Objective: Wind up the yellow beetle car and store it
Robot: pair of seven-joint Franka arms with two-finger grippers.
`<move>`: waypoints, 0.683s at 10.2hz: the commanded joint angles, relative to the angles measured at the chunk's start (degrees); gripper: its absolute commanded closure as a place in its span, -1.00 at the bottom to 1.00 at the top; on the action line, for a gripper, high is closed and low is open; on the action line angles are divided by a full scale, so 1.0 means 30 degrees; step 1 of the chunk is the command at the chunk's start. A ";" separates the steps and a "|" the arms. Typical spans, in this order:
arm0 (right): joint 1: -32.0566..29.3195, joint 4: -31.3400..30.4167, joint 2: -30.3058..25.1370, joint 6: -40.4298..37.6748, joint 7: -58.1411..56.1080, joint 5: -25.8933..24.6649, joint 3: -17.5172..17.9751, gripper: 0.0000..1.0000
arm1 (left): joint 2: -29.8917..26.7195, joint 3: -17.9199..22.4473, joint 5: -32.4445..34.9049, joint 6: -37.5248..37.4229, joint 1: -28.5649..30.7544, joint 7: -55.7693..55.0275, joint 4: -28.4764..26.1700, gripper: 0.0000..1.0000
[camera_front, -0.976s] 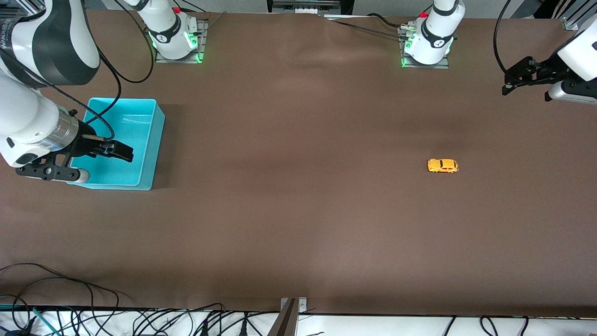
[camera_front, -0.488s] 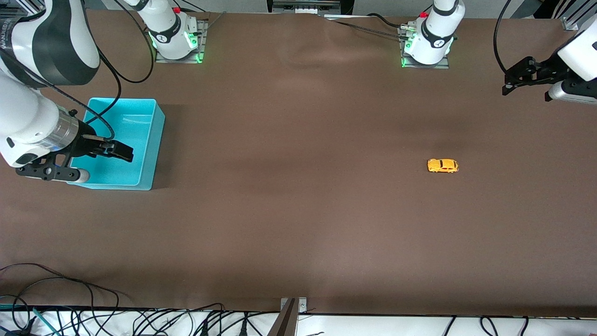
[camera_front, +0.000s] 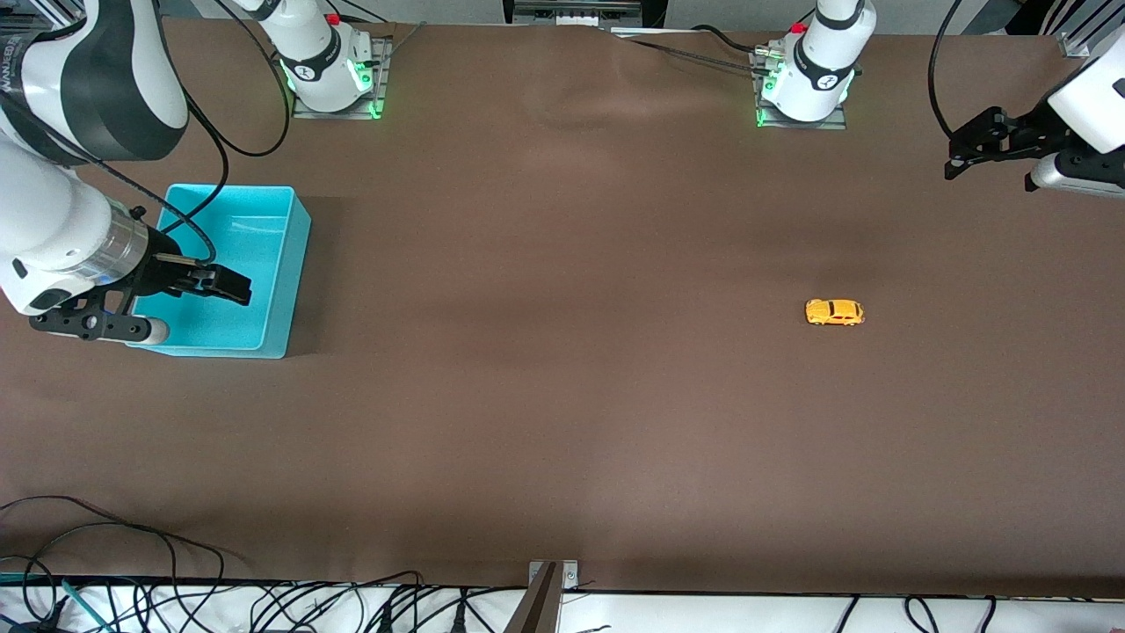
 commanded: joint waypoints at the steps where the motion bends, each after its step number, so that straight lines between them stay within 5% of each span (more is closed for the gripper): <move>1: -0.0146 -0.0367 -0.0281 0.0063 -0.0084 0.0410 0.0055 -1.00 | -0.0231 -0.0002 -0.0288 -0.0088 0.0581 -0.0079 -0.0717 -1.00; 7: -0.0146 -0.0367 -0.0310 0.0034 -0.0084 0.0410 0.0055 -1.00 | -0.0177 0.0144 -0.0141 0.3128 0.1463 0.0417 -0.4554 -1.00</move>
